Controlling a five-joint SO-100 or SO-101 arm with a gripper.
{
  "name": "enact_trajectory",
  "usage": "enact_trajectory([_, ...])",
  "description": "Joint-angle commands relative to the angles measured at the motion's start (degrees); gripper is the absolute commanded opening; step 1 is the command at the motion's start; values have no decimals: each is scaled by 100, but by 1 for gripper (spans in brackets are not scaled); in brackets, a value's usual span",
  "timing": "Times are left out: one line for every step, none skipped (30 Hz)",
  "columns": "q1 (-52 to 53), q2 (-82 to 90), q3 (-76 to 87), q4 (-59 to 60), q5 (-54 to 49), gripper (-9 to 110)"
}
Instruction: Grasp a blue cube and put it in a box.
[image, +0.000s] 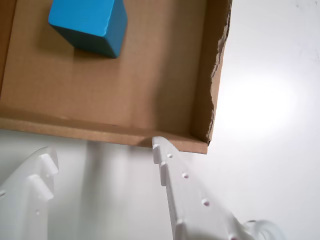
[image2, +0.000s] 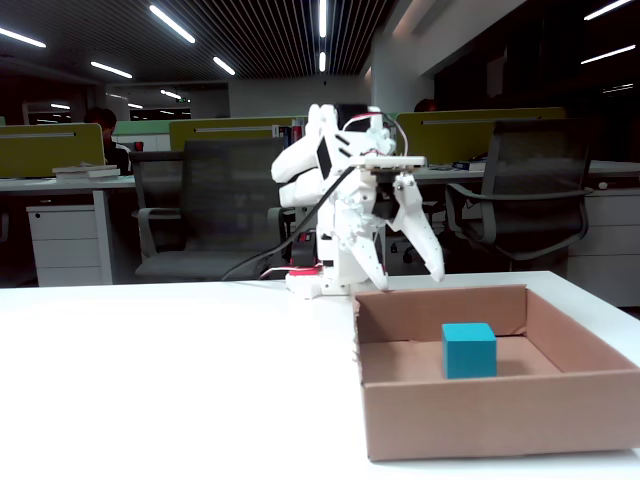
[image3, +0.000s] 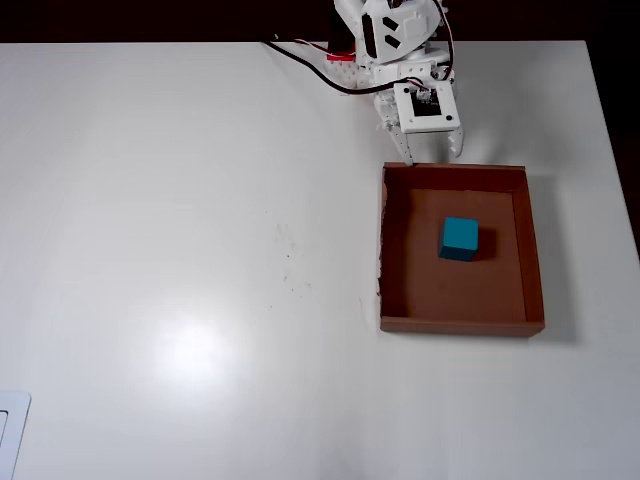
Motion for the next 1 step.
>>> enact_trajectory([-53,9,-9,53,18,24])
